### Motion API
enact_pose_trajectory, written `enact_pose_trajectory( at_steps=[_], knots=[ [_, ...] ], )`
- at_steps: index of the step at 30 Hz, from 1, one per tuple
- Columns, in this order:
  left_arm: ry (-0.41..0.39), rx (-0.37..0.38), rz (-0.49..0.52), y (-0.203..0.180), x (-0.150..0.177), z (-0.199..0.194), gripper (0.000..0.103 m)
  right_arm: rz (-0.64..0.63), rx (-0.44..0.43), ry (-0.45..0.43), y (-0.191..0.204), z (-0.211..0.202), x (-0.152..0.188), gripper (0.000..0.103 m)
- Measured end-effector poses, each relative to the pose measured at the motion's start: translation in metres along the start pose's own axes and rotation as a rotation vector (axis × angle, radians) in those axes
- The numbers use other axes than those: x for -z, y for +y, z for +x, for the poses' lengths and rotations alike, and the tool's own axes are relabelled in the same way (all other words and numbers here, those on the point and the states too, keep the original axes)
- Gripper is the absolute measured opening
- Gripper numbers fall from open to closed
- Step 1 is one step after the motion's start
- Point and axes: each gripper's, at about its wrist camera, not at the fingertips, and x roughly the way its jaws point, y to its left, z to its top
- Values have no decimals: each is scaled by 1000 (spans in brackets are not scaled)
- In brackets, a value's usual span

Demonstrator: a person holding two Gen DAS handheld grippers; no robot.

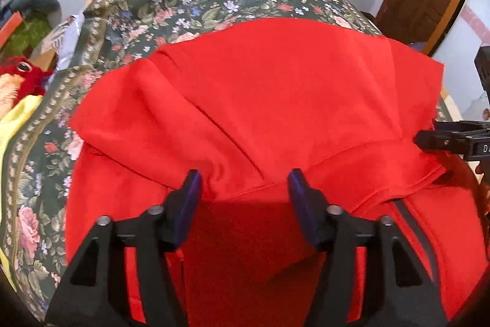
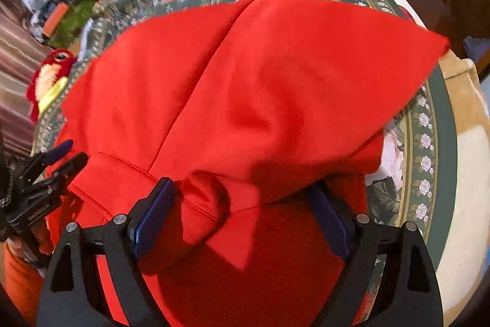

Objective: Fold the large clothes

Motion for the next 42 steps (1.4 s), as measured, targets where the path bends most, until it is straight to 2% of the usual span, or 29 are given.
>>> enact_pose_trajectory(
  at_steps=[3, 6, 13, 18, 25, 29, 33, 42],
  knots=[
    [20, 19, -21, 7, 2, -6, 64, 34, -9, 7, -5, -11, 3, 87],
    [29, 1, -37, 14, 5, -17, 63, 63, 1, -14, -6, -29, 10, 87],
    [-26, -62, -52, 34, 23, -66, 64, 12, 47, -98, 3, -76, 31, 87],
    [-65, -79, -89, 49, 39, -100, 65, -35, 84, -164, 11, -107, 51, 87],
    [-95, -104, -159, 72, 71, -132, 68, -72, 111, -196, 19, -123, 79, 87],
    [-73, -110, -214, 87, 95, -136, 68, -49, 110, -182, 16, -121, 99, 87],
    [-38, -96, -282, 104, 124, -135, 68, 24, 59, -139, 3, -113, 120, 87],
    [85, 37, -510, 129, 197, -106, 68, 166, -43, -61, -12, -100, 151, 87]
  ],
)
